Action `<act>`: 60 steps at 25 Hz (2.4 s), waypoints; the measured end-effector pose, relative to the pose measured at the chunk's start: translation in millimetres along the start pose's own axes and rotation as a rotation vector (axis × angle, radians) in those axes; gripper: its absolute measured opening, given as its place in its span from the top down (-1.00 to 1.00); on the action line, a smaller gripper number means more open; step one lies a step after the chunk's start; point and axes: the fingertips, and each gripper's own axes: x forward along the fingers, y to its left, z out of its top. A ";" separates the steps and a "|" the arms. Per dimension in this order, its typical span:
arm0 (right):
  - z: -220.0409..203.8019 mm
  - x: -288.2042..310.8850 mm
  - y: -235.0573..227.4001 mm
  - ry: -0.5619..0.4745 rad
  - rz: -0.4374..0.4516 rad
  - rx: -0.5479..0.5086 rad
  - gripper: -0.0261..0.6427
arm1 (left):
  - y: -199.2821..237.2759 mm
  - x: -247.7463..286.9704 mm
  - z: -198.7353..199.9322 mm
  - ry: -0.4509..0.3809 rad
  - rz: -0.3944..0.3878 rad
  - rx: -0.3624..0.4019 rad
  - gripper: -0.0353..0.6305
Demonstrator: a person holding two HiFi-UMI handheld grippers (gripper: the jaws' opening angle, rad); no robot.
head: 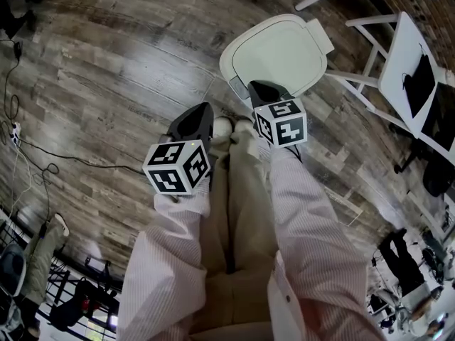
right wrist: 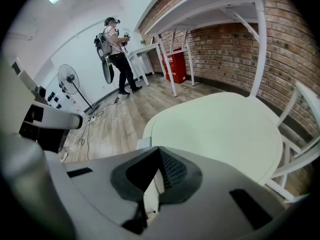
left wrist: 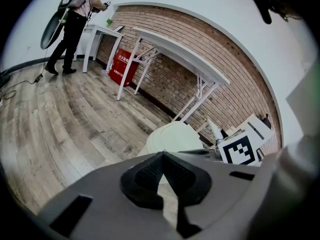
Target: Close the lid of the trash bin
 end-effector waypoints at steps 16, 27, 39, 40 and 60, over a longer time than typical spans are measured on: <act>53.0 -87.9 28.7 -0.172 0.050 0.057 0.91 | -49.7 -43.9 45.9 -0.004 -0.064 0.083 0.92; 110.9 -177.2 45.4 -0.329 0.056 0.069 0.91 | -93.4 -100.3 96.1 -0.117 -0.055 0.126 0.92; 140.3 -270.9 59.4 -0.433 0.072 0.039 0.91 | -151.2 -164.8 140.5 -0.246 -0.064 0.217 0.92; 145.9 -278.0 58.0 -0.447 0.070 0.035 0.91 | -155.0 -170.6 145.8 -0.261 -0.062 0.228 0.92; 257.6 -411.8 46.7 -0.745 0.011 -0.046 0.91 | -204.6 -263.2 242.1 -0.514 -0.053 0.366 0.92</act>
